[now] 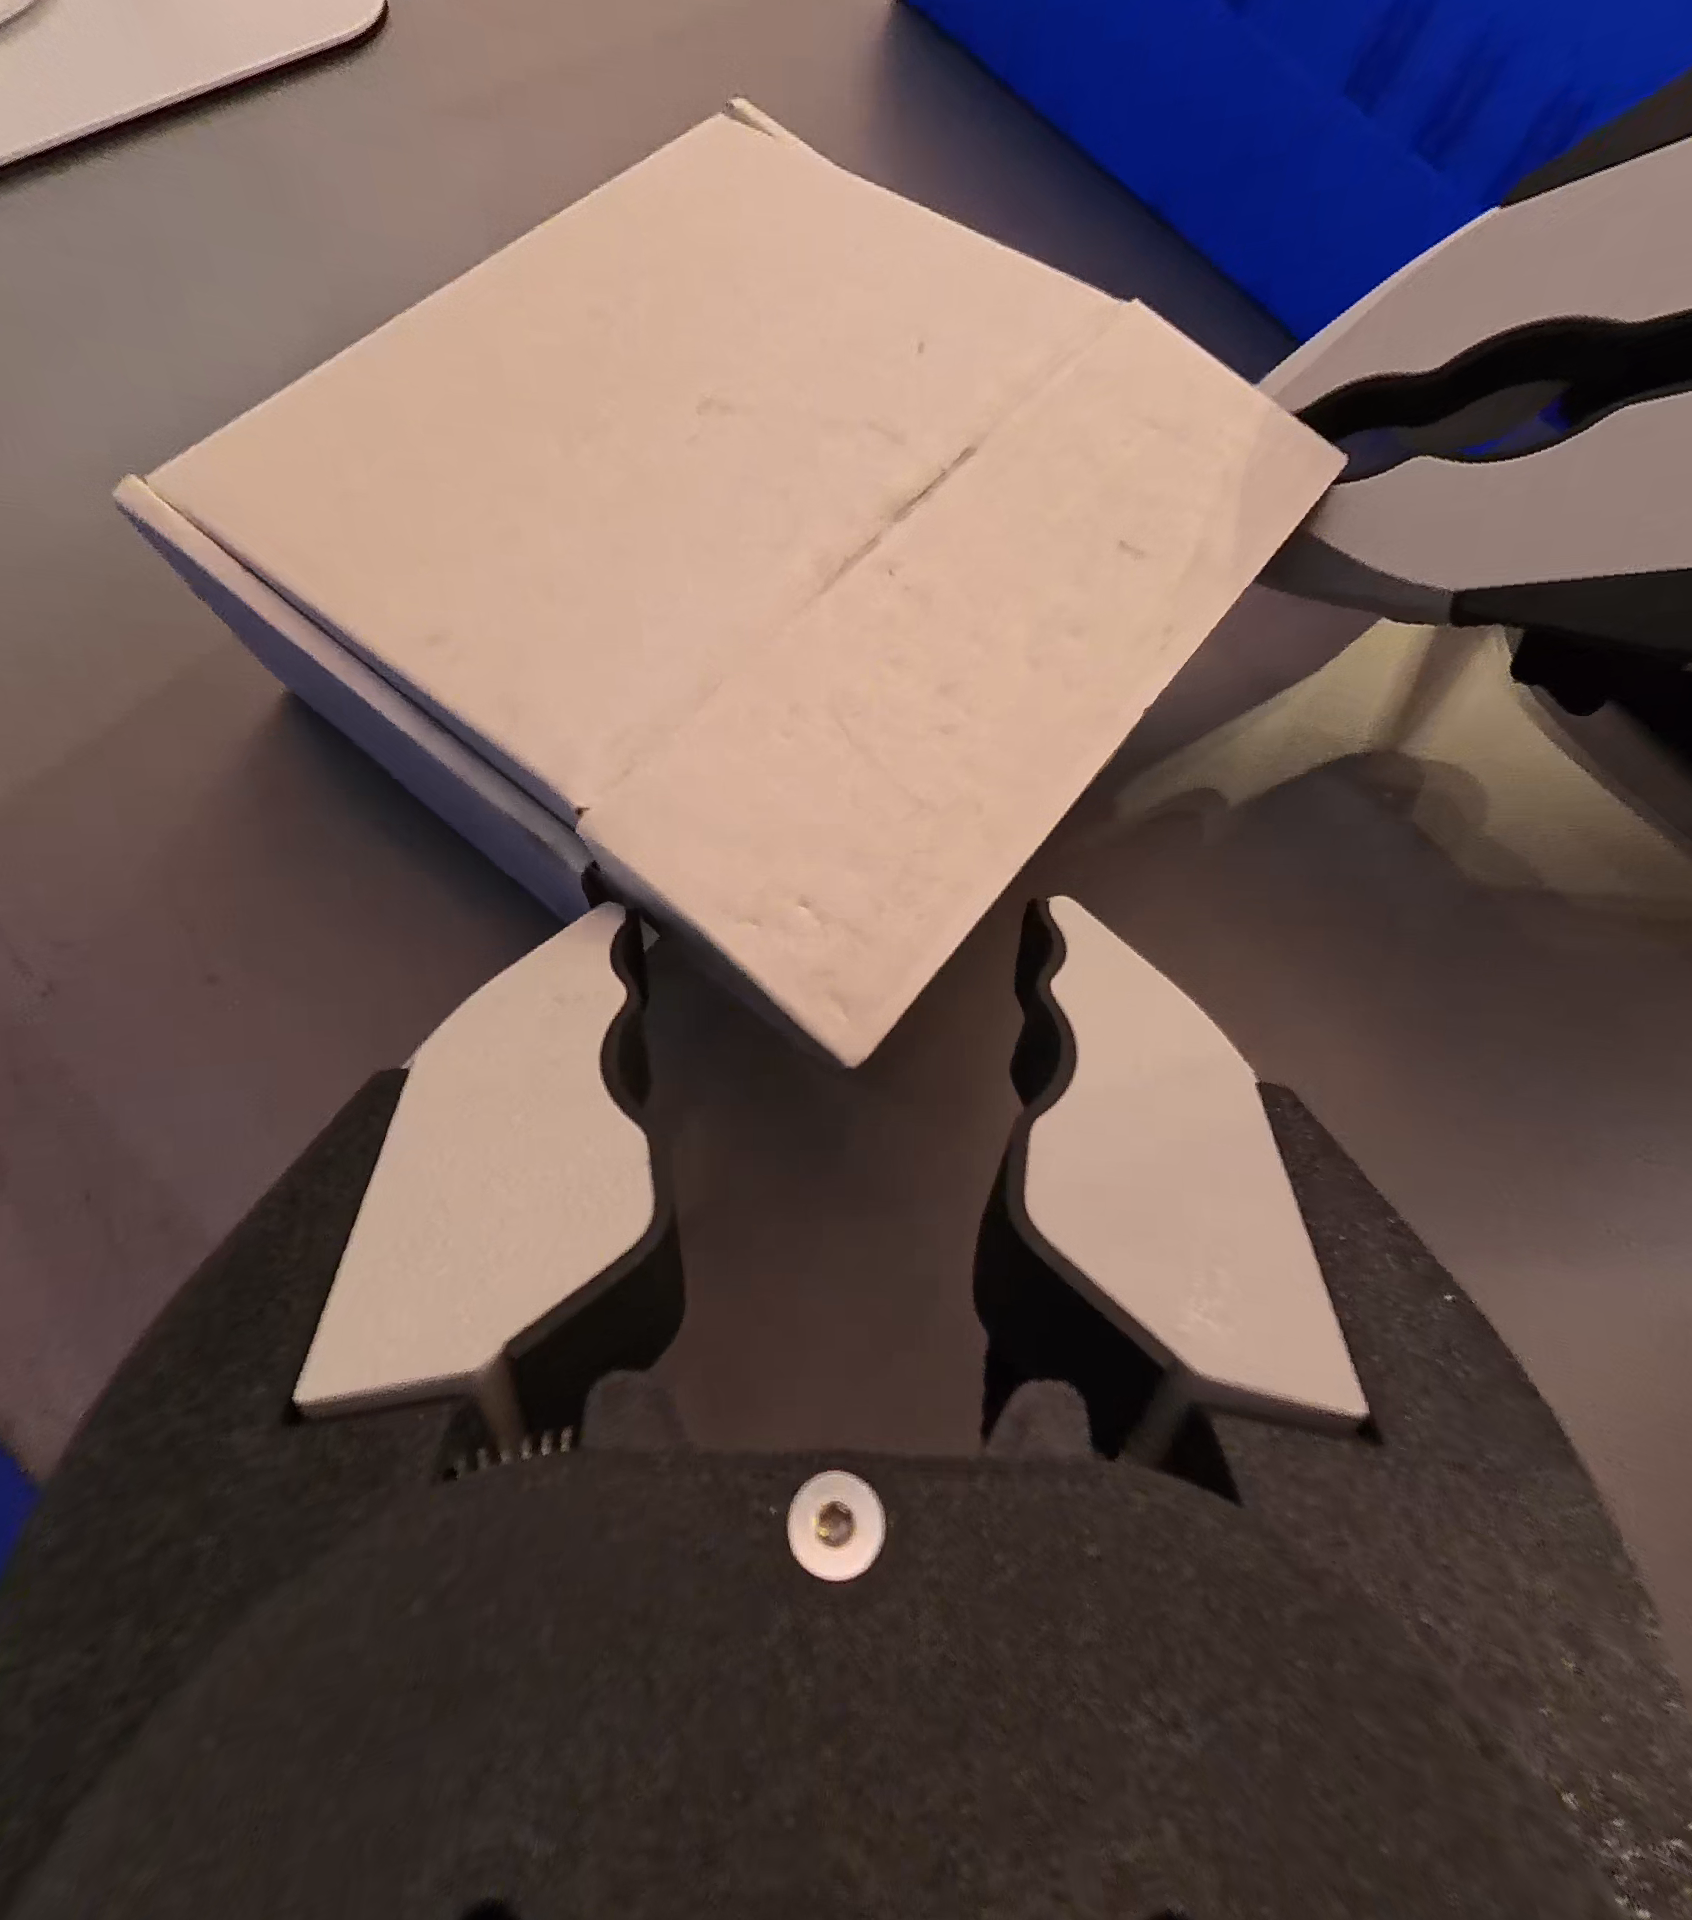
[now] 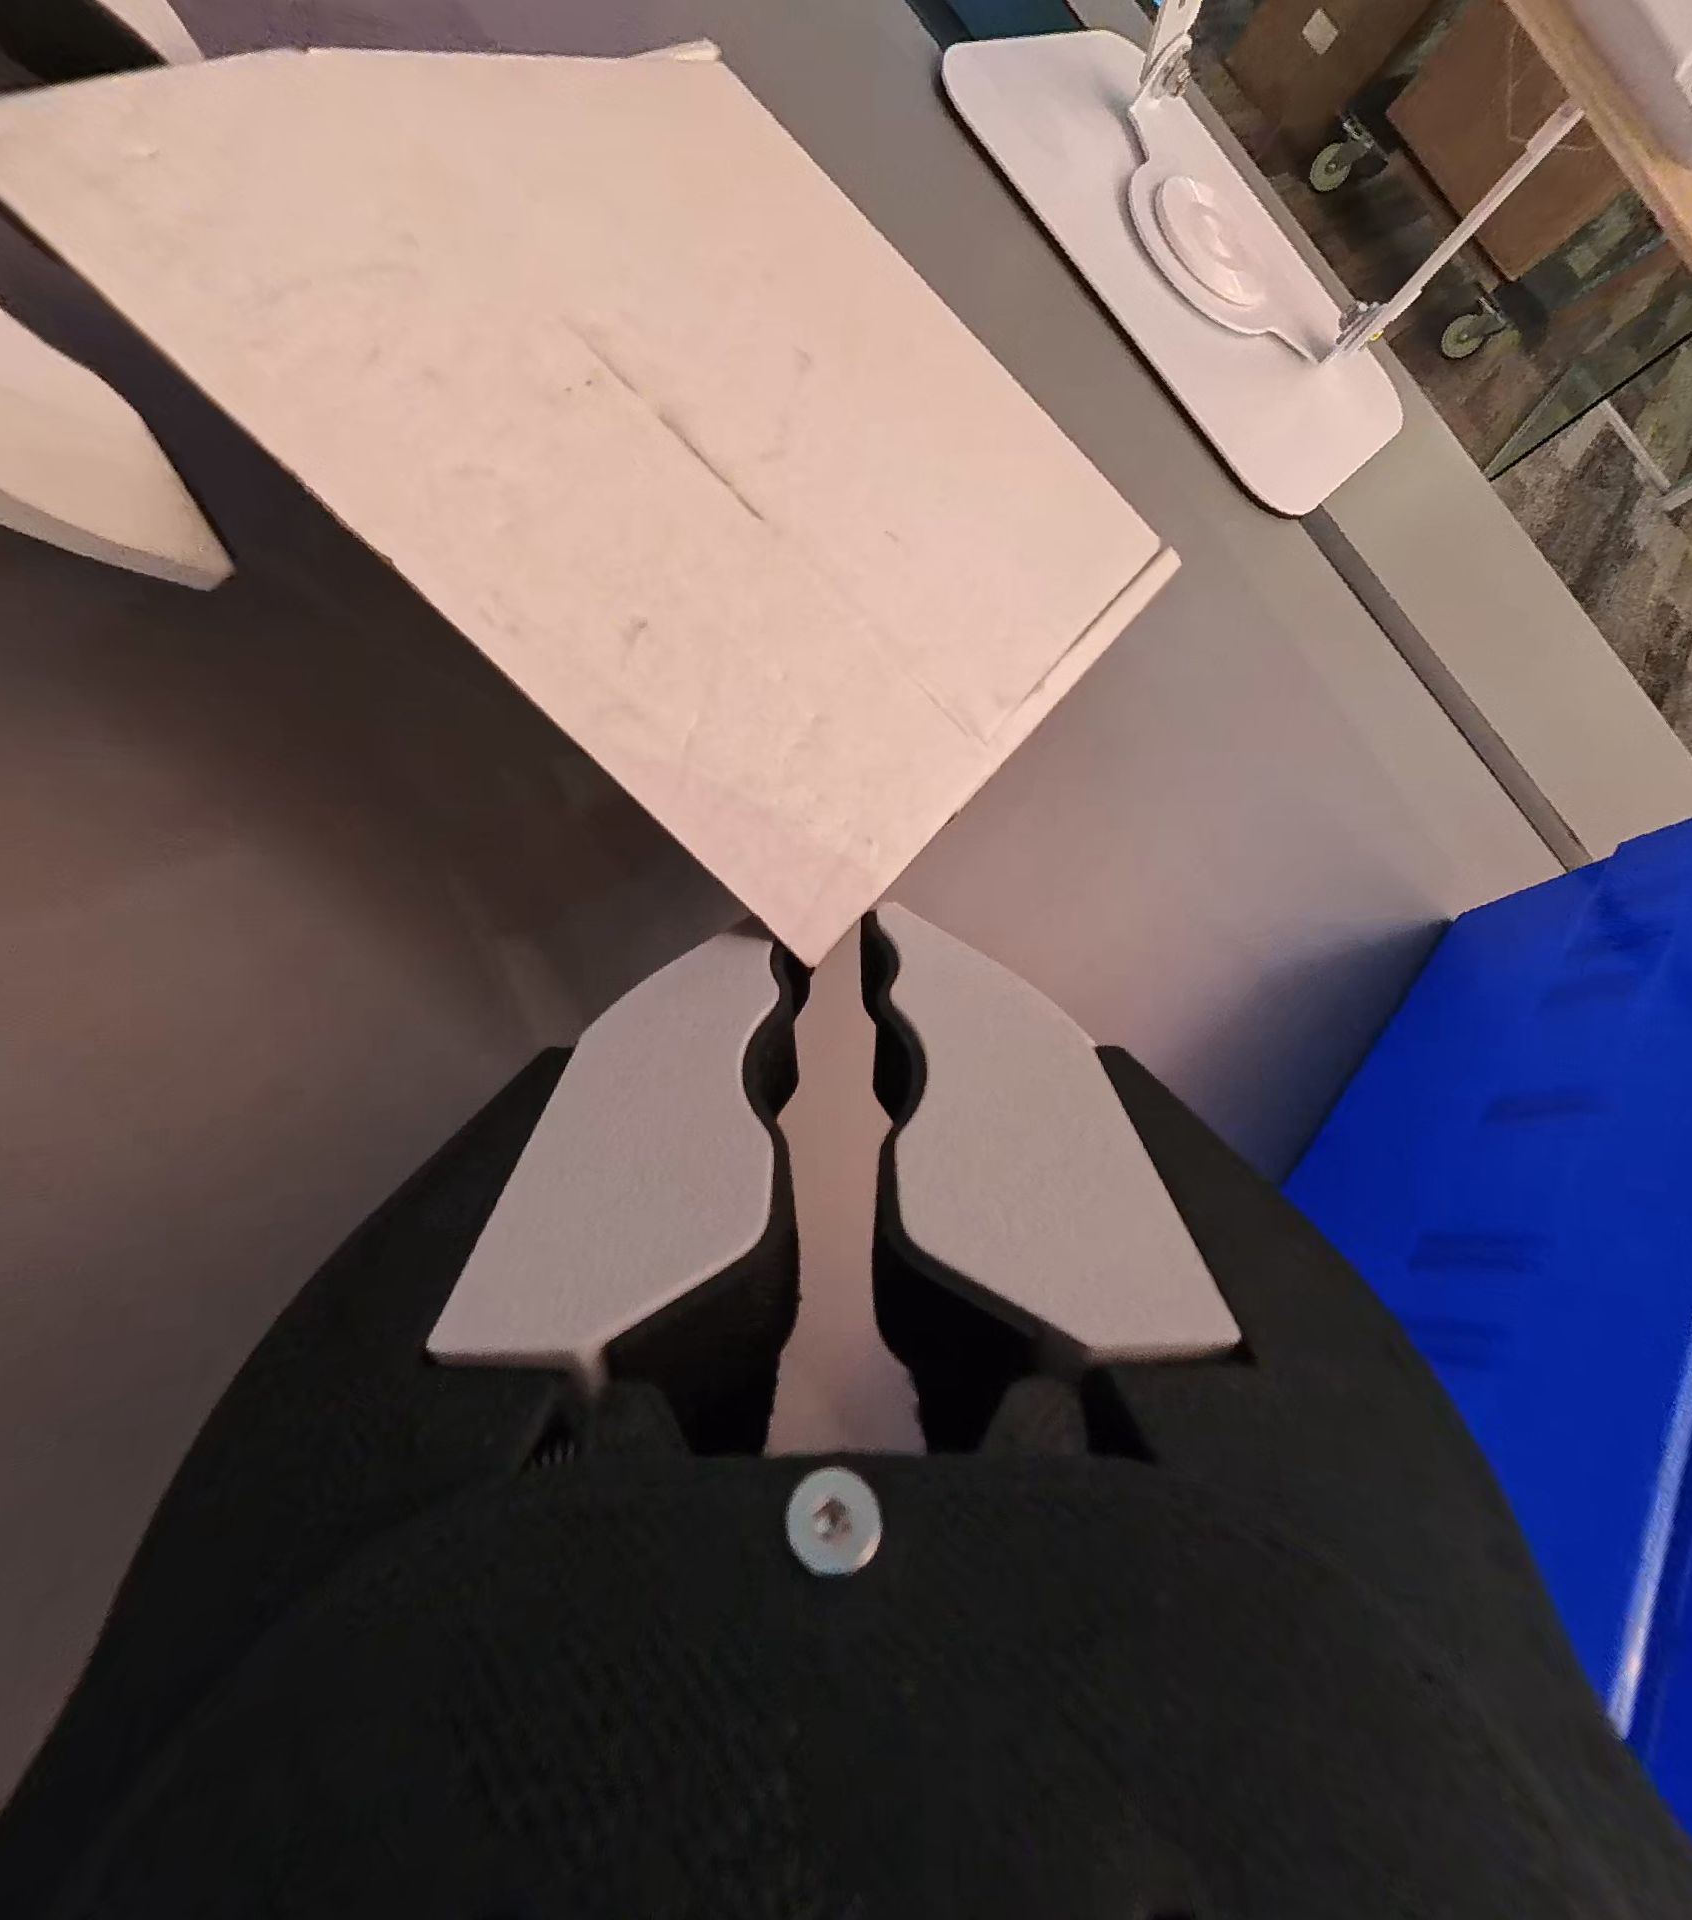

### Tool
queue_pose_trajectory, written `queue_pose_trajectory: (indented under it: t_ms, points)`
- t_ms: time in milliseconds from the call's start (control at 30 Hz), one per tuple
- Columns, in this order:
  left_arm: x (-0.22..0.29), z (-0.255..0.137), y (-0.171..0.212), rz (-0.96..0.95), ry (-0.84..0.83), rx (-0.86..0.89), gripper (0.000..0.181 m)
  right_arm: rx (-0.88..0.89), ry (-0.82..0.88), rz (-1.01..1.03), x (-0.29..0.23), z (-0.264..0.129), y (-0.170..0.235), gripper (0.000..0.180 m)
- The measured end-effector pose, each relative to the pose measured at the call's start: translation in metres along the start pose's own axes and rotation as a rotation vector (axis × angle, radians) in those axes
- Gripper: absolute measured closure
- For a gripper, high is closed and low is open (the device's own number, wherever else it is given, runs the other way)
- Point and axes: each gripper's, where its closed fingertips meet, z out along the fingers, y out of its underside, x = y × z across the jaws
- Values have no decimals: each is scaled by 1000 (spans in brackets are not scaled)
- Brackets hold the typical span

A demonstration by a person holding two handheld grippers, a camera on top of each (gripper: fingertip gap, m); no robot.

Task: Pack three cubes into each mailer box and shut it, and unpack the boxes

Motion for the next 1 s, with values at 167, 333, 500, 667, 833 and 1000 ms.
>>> queue_pose_trajectory:
  t_ms: [167,333,500,667,833,1000]
  points:
    - [-1,0,-2,-17,13,21,109,6,-9,-7,-2,1,0,169]
    - [-7,1,-3,-22,-5,35,112,15,-3,-71,-5,3,1,168]
    - [-13,4,1,17,-61,11,115,0,3,-102,-9,9,4,167]
    - [-16,3,8,34,-71,-34,114,15,-63,-48,-13,11,4,165]
    - [-10,-2,8,23,-6,-21,105,48,-189,33,-23,9,2,150]
    - [-4,-5,7,-9,73,-14,94,68,-305,129,-31,6,-1,133]
